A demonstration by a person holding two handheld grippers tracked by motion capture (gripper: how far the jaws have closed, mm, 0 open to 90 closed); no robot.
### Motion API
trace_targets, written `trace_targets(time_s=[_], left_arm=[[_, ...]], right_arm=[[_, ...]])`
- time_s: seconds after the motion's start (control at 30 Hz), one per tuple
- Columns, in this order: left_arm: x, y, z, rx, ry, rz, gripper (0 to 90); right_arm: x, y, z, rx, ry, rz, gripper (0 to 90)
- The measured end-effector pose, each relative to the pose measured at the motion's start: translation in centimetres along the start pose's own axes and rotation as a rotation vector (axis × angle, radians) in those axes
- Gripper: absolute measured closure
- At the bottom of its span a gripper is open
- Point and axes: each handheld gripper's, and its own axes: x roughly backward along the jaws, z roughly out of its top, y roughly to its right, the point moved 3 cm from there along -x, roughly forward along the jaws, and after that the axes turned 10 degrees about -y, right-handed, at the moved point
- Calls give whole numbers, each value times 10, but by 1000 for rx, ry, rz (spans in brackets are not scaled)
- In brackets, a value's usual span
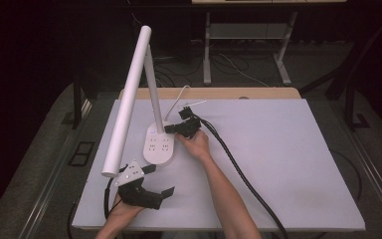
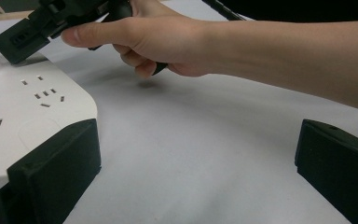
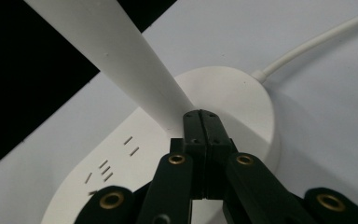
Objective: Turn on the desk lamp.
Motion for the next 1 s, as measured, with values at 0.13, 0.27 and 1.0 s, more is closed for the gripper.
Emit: trace_targets(time_s=[0.13,0.27,1.0], left_arm=[[0,0,0,-6,-4,-2,0],[-1,0,0,-5,-6,-4,0],[-2,-1,0,-5,-9,-3,0]], right_arm=[[1,0,0,-8,7,0,896],[9,0,2,6,-13,-29,895],[82,-3,5,91,8,-83,894]])
